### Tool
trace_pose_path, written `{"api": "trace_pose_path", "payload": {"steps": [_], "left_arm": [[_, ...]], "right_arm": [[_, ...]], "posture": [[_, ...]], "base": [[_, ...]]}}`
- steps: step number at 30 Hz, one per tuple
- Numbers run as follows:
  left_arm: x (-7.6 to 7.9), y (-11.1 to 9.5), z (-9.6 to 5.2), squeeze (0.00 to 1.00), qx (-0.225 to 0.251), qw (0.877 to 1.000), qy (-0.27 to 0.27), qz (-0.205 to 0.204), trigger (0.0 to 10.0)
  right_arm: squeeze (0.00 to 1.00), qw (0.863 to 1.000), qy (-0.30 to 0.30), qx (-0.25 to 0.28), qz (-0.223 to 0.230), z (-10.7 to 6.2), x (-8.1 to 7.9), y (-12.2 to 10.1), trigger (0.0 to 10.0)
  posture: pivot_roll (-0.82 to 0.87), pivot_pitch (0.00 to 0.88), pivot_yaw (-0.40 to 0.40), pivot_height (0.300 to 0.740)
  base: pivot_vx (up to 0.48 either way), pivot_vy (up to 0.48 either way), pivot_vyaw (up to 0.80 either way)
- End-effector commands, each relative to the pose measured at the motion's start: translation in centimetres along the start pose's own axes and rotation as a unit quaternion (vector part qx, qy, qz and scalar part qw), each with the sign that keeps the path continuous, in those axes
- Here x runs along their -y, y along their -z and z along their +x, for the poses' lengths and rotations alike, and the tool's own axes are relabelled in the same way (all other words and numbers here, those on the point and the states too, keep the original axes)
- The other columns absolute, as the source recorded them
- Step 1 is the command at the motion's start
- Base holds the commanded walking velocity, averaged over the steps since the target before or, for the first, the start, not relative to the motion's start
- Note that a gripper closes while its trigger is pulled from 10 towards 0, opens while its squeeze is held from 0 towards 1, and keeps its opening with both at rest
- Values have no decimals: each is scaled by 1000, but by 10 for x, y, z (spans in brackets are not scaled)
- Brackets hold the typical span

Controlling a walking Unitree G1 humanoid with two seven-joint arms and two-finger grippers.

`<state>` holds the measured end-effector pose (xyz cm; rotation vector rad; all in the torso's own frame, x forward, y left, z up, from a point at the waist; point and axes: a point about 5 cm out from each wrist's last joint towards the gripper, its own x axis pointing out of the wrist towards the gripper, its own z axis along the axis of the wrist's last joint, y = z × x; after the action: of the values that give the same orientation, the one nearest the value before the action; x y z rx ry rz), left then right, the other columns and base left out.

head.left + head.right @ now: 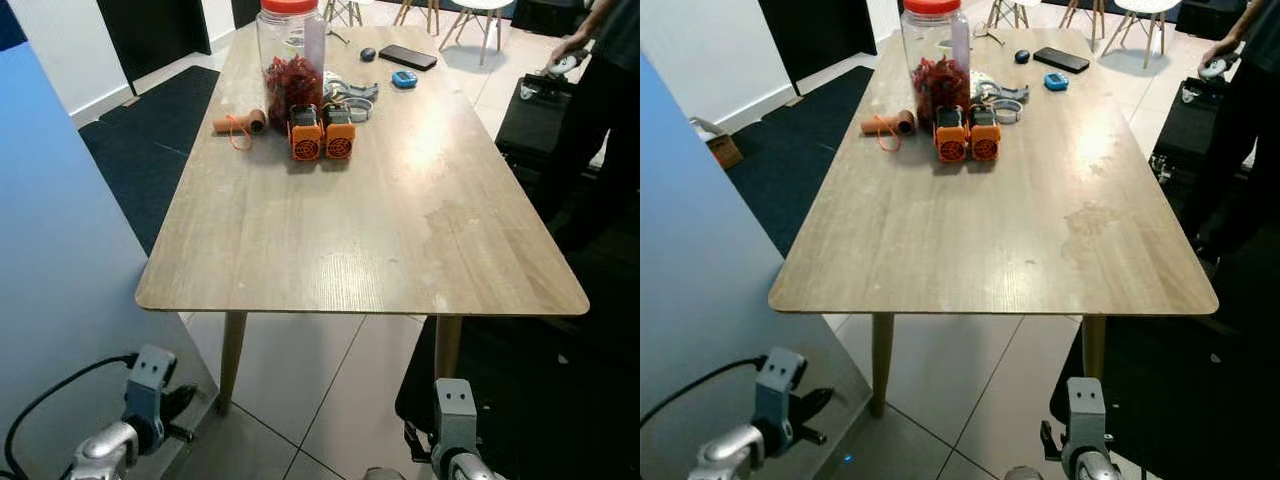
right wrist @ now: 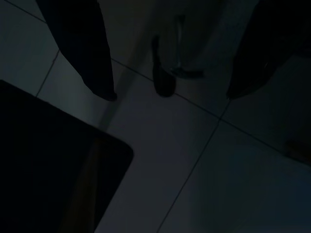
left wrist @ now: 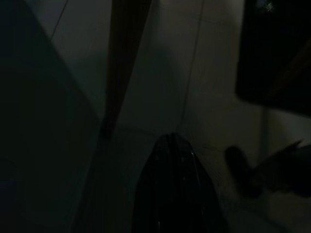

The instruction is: Hang keys on a hook

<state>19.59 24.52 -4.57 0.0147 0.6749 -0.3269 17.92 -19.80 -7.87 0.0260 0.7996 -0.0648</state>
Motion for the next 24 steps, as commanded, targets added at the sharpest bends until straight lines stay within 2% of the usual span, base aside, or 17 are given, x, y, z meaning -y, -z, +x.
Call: {"api": "trace_pose_path", "payload": {"steps": [1,4,5,7,9,13,14,15,20,24], "left_arm": [[5,7,3,0,-16,999,-30,6,10000],[8,5,8,0,-15,998,-60,4,10000],[10,5,10,0,-16,997,-74,3,10000],[10,5,10,0,-18,997,-78,0,10000],[11,10,10,0,-33,995,-89,10,10000],[12,14,10,0,-45,994,-97,12,10000],[14,20,9,0,-65,992,-108,5,10000],[16,22,10,0,-69,992,-105,2,10000],[20,23,11,0,-71,992,-100,5,10000],[22,22,14,0,-65,992,-110,2,10000]], "right_arm": [[0,1000,5,-19,12,-2,-1,10,10000],[0,999,9,-29,18,-4,-2,15,10000],[0,998,12,-48,25,-6,-2,22,10000],[0,998,13,-57,27,-6,-3,25,10000],[0,995,8,-97,22,-10,-4,37,10000],[0,994,12,-107,31,-11,-4,41,10000],[0,990,39,-106,80,-13,1,44,10000],[0,987,53,-107,108,-14,4,45,10000],[0,980,71,-111,150,-15,8,48,10000],[0,981,73,-112,141,-15,10,48,10000]], "posture": [[28,62,7,740],[26,59,9,740],[25,56,14,740],[25,56,14,740],[20,53,23,740],[20,50,25,740],[20,46,26,740],[18,45,27,740],[15,35,29,740],[15,29,30,740]], "base": [[0,0,0],[0,0,0],[0,0,0],[0,0,0],[0,0,0],[0,0,0],[0,0,0],[0,0,0],[0,0,0],[0,0,0]]}}
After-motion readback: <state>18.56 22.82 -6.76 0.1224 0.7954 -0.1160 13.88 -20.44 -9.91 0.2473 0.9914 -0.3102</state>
